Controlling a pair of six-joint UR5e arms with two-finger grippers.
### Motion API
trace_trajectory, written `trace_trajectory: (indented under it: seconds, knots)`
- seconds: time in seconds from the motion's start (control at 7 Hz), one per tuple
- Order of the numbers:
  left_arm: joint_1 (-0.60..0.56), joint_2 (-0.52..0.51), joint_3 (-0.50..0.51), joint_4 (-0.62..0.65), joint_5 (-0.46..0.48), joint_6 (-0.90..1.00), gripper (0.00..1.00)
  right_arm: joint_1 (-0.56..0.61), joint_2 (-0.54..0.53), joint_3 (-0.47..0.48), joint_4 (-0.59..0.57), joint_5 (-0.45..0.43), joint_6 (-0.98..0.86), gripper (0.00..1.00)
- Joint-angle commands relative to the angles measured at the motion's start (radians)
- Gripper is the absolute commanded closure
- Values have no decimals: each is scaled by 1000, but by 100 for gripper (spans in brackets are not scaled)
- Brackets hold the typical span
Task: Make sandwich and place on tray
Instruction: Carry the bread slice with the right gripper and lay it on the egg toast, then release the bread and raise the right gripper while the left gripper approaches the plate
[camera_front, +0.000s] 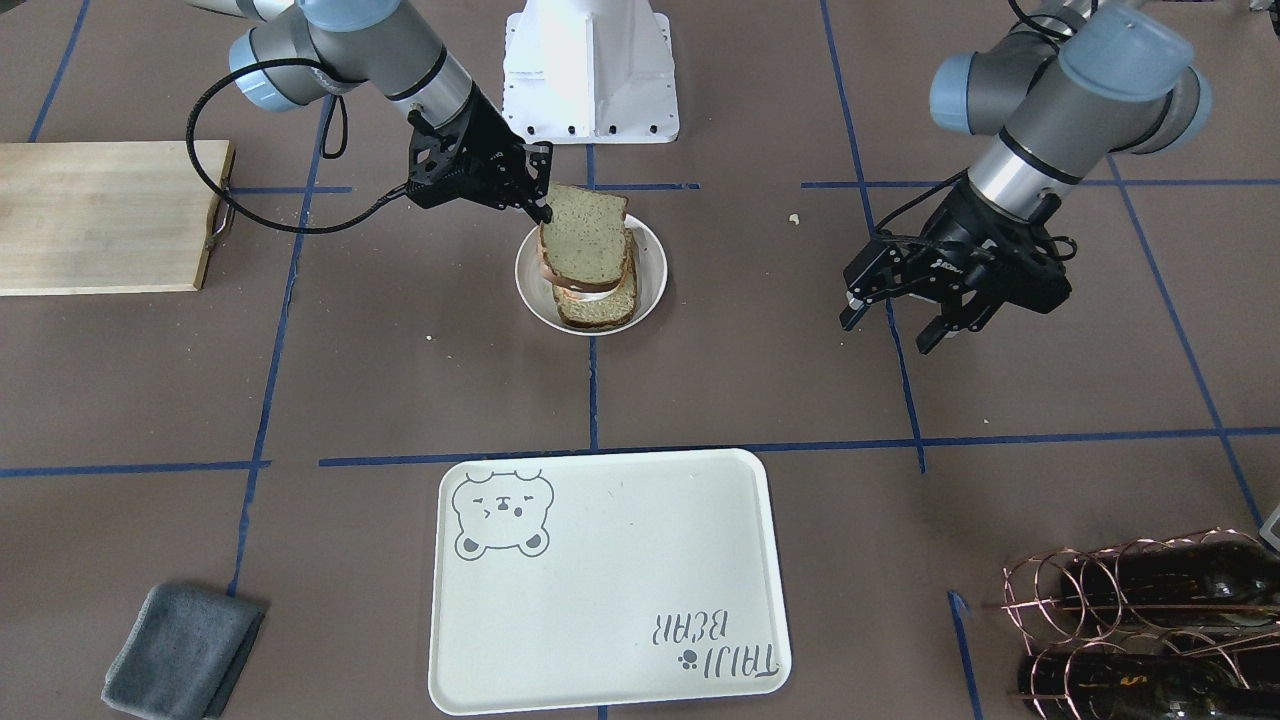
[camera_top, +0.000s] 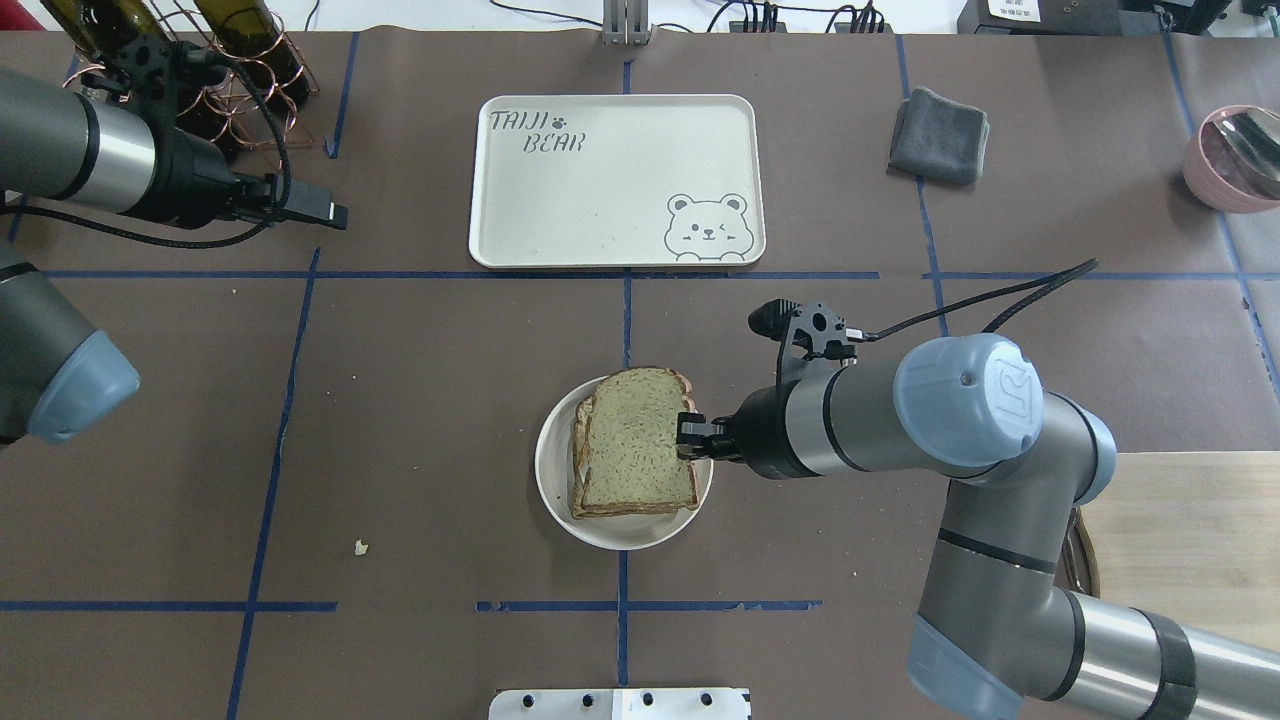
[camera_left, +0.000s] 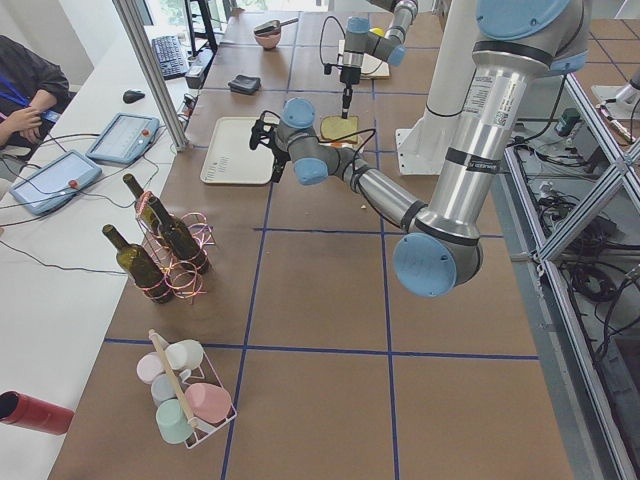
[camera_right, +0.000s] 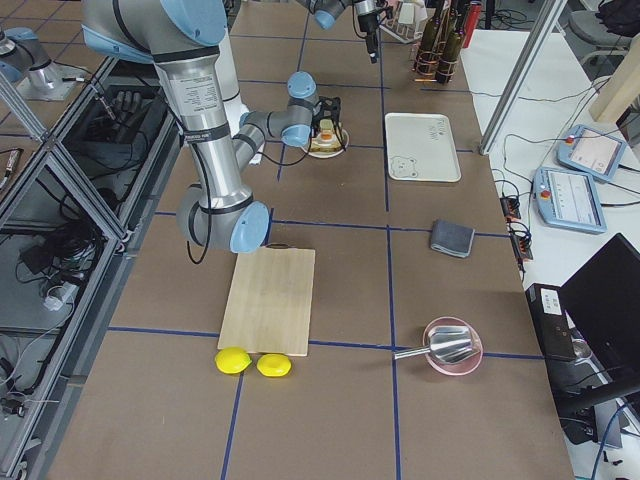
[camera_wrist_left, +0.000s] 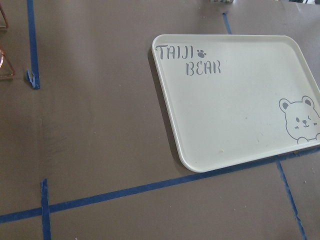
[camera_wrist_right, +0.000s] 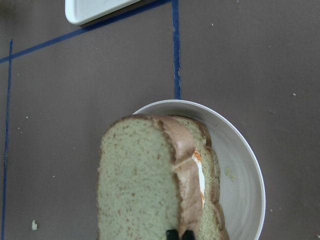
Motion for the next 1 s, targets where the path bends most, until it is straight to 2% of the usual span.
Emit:
trace_trajectory:
  seconds: [0.0, 0.14, 0.29, 0.43, 0.57, 0.71, 0.86]
  knots:
    - [44, -2, -2, 2, 49, -49, 0, -1, 16, -31, -24, -11, -7, 100]
    - [61, -2, -2, 2, 59, -87, 0, -3, 22, -41, -34, -25, -5, 100]
    - [108, -5, -10, 2, 111, -131, 0, -3, 34, -50, -35, -27, -1, 98]
    - [131, -14, -13, 2, 124, -159, 0, -1, 48, -57, -35, -27, 1, 54]
    - [159, -28, -10, 2, 125, -197, 0, 2, 50, -62, -46, -27, 1, 1]
    - [189, -34, -13, 3, 144, -211, 0, 14, 50, -59, -73, -25, 0, 0]
    - [235, -36, -16, 3, 164, -232, 4, 47, 48, -36, -122, 7, -2, 0]
